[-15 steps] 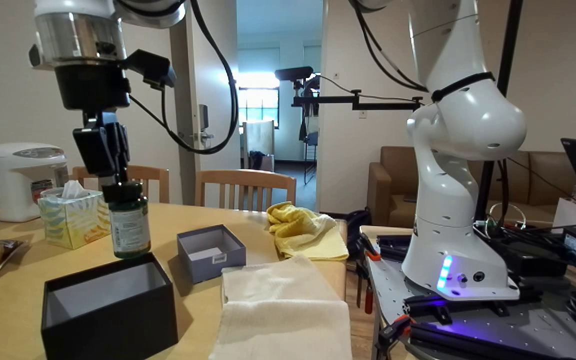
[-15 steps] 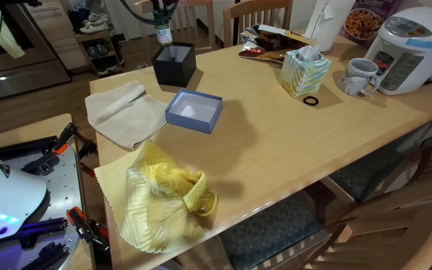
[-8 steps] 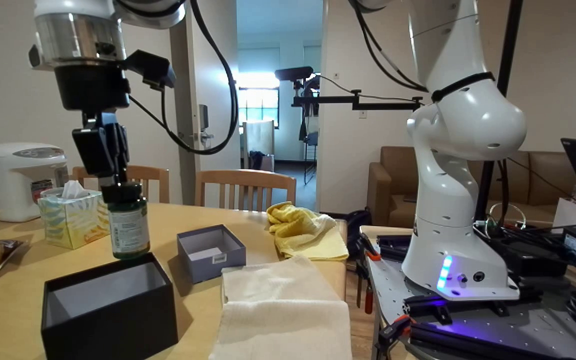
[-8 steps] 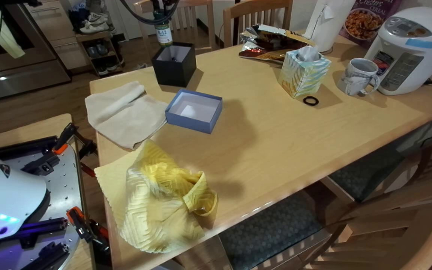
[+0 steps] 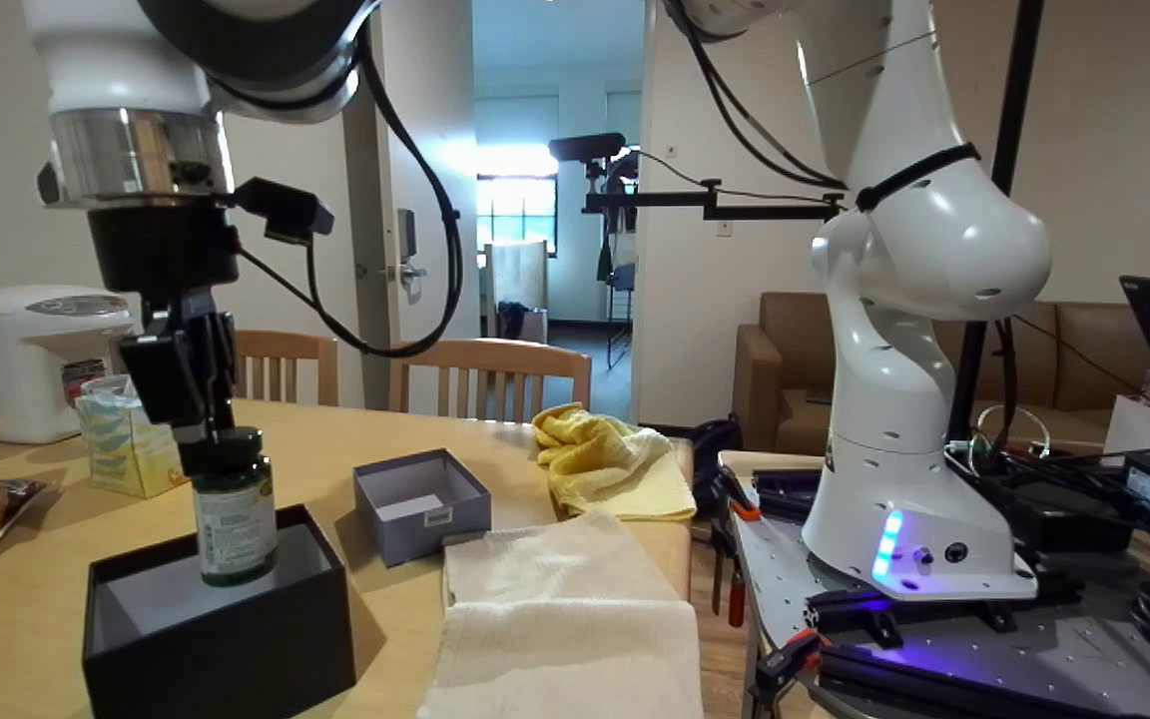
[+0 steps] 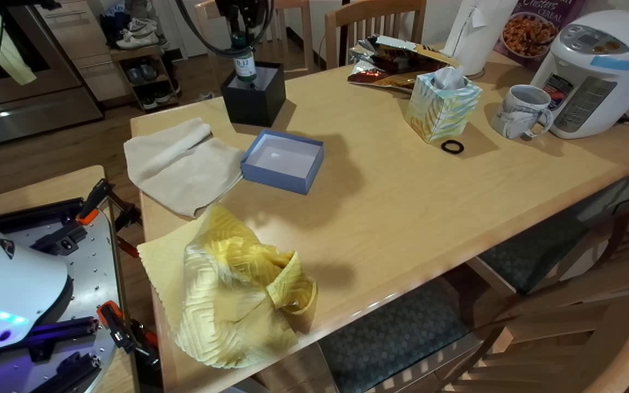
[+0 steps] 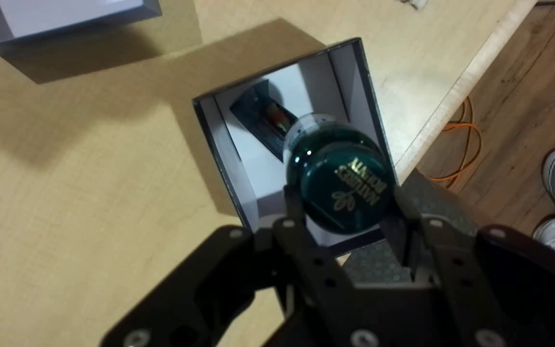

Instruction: Put the bottle in the black box

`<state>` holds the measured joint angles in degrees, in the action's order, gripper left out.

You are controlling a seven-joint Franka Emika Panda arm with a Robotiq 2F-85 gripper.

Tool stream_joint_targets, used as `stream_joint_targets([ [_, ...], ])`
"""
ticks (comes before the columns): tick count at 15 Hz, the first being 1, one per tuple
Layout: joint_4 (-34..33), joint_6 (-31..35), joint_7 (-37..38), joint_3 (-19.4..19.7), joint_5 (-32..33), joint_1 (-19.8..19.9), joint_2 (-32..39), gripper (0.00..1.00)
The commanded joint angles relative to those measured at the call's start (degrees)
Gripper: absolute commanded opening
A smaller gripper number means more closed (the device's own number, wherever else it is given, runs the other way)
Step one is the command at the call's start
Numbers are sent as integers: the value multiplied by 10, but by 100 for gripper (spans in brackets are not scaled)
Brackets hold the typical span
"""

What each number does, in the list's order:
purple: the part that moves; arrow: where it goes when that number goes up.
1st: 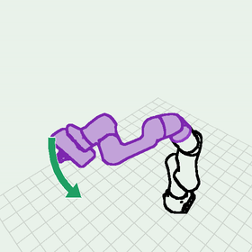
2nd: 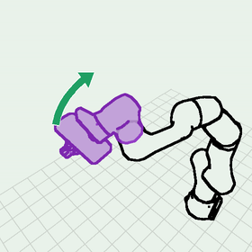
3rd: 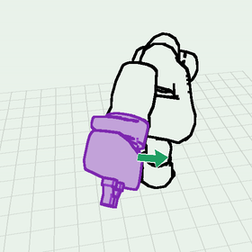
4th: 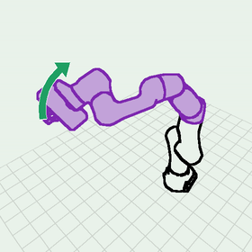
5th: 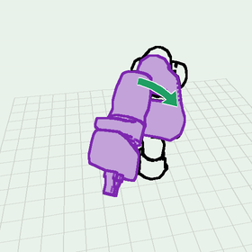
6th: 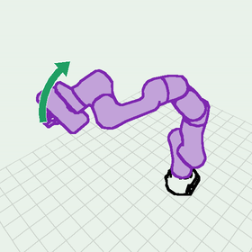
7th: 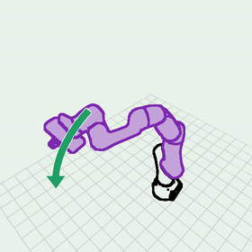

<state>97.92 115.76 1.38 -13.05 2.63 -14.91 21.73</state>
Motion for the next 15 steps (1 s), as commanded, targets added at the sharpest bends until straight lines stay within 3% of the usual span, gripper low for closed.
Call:
stream_joint_targets([
  [1,-21,10,-16,1,-7,-6,34,18],
  [15,-60,16,-11,10,1,-26,125,18],
])
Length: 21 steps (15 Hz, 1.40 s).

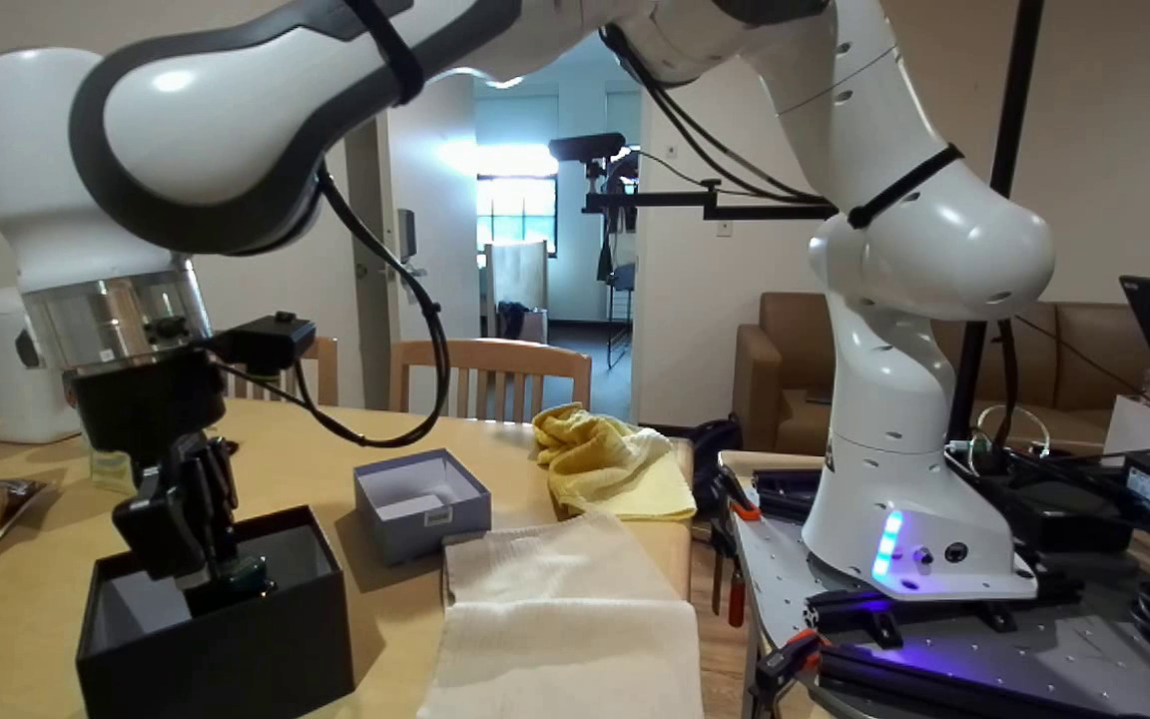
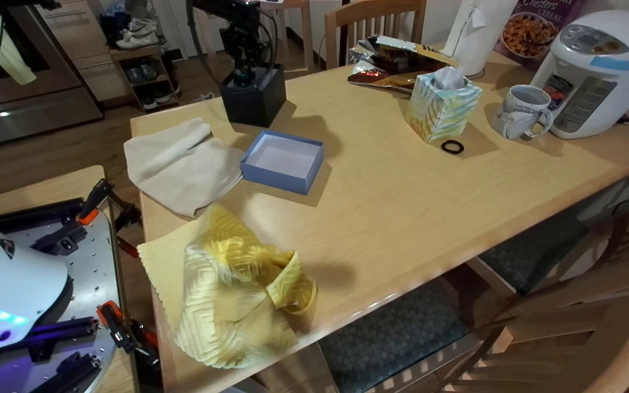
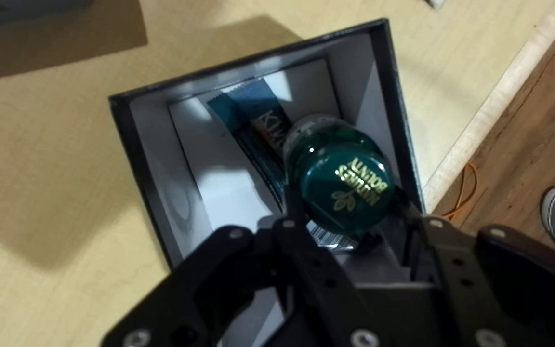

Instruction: Put the bottle in the black box

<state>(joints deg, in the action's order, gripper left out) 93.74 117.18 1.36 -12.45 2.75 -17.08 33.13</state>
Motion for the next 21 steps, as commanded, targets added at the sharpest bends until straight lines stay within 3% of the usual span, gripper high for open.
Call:
stream_joint_targets([
  [1,-18,4,-10,4,-1,-4,12,18],
  [15,39,123,9,15,5,-8,-14,18],
  [16,42,128,9,15,4,-7,-13,68],
  [18,46,132,6,14,2,-6,-12,73],
  [21,50,127,10,16,3,-7,-15,93],
])
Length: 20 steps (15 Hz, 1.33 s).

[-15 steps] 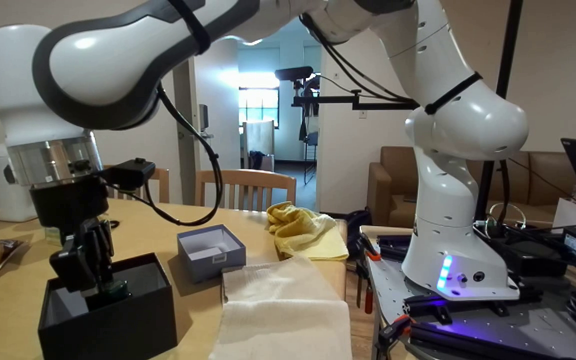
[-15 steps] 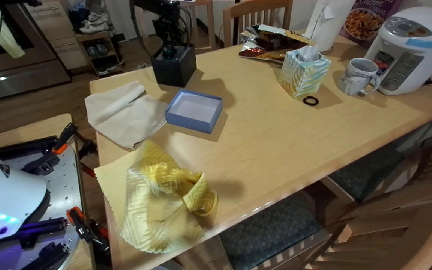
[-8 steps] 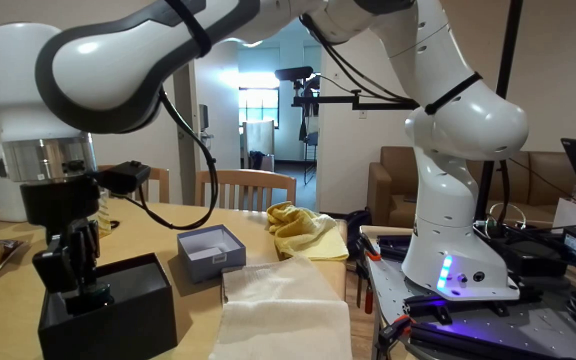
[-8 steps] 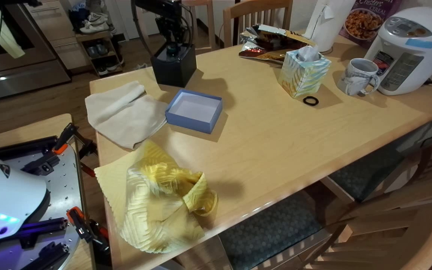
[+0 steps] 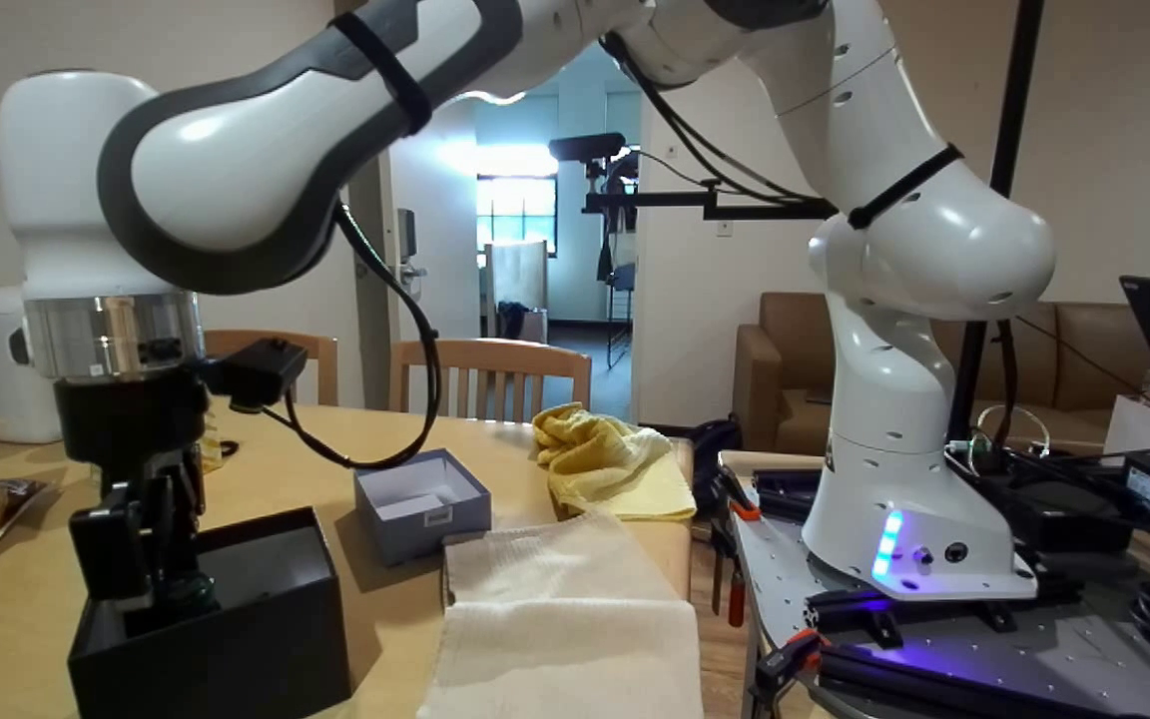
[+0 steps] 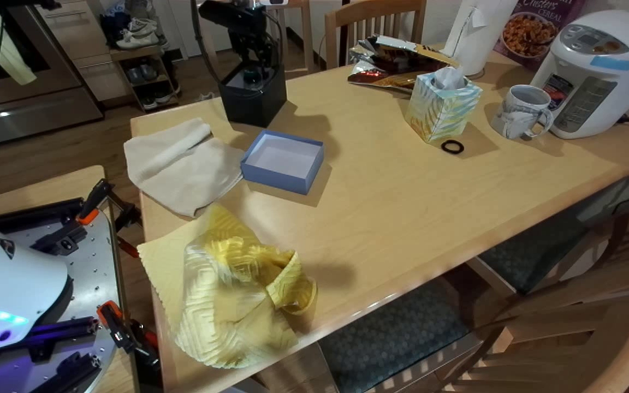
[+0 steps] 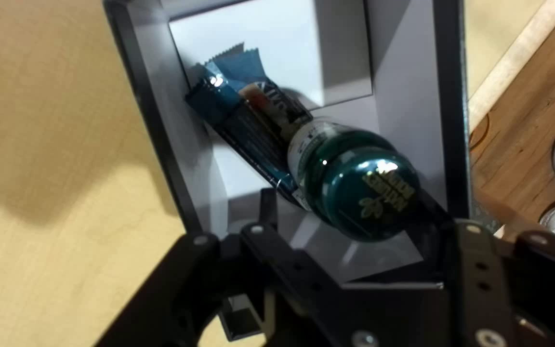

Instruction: Put the bottle in the black box

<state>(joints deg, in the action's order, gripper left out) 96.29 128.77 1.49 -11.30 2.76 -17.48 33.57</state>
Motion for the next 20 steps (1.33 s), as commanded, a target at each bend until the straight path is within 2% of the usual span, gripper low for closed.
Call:
stream_joint_targets([
  [1,25,8,10,5,4,-4,-21,98],
  [7,21,-21,-5,-4,-9,3,-39,100],
  [11,35,-22,5,-6,-14,4,-85,100],
  [15,61,-100,16,-16,-50,9,-149,100],
  [18,101,-151,56,-11,-78,12,-189,100],
  [19,54,-139,37,-11,-54,4,-152,100],
  [20,62,-142,38,-11,-55,5,-160,100],
])
